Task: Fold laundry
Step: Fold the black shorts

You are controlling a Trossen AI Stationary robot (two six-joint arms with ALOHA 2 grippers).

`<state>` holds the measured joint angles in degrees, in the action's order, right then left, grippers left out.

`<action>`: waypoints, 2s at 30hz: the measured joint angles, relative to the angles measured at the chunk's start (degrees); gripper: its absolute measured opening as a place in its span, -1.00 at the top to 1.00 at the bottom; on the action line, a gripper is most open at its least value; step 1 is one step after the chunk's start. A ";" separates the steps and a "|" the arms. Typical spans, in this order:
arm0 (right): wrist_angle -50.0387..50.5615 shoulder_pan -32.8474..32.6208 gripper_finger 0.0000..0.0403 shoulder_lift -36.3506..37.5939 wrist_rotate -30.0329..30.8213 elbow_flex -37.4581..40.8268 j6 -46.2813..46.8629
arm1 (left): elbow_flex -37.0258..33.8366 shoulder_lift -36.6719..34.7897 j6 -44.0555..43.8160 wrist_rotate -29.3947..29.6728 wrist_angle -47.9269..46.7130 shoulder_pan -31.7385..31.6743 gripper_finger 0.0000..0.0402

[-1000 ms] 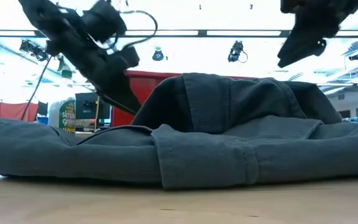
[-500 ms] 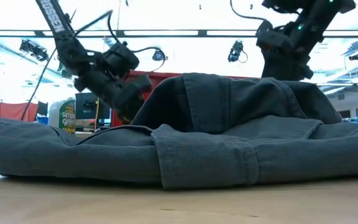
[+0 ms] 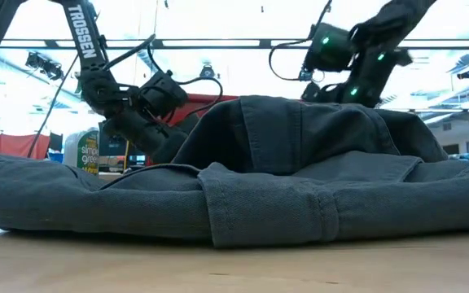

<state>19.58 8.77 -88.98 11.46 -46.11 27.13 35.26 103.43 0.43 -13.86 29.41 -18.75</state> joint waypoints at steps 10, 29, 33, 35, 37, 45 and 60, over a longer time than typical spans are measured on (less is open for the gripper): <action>-21.43 4.61 0.30 -13.13 -9.90 -0.88 -9.58 | -0.30 -6.99 -6.95 -0.48 -7.41 2.98 0.87; -20.69 -4.16 0.99 0.59 0.70 -7.44 -38.46 | -0.15 -23.10 -4.40 0.73 -6.20 3.74 0.33; -21.65 -4.70 0.99 1.94 1.79 -7.45 -43.06 | 0.71 -23.72 -4.08 0.74 -4.84 2.81 0.00; -23.51 -5.48 0.99 1.98 2.69 -7.45 -44.67 | 1.37 -23.68 -4.09 0.74 -4.98 2.36 -0.17; -24.80 -6.25 0.99 1.92 2.72 -7.45 -44.91 | 2.64 -23.68 -4.10 0.76 -4.86 2.20 -0.30; -26.44 -11.48 1.00 1.35 16.79 -7.41 -47.88 | 6.91 -23.68 -7.11 0.76 -9.43 2.31 -0.42; -29.83 -15.64 0.66 3.39 23.91 -7.43 -47.85 | 11.88 -23.68 -5.23 0.78 -14.47 7.20 0.47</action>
<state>-10.25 -6.88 -85.59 35.36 -53.54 -20.72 47.14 79.75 -4.80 -13.08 14.94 -11.56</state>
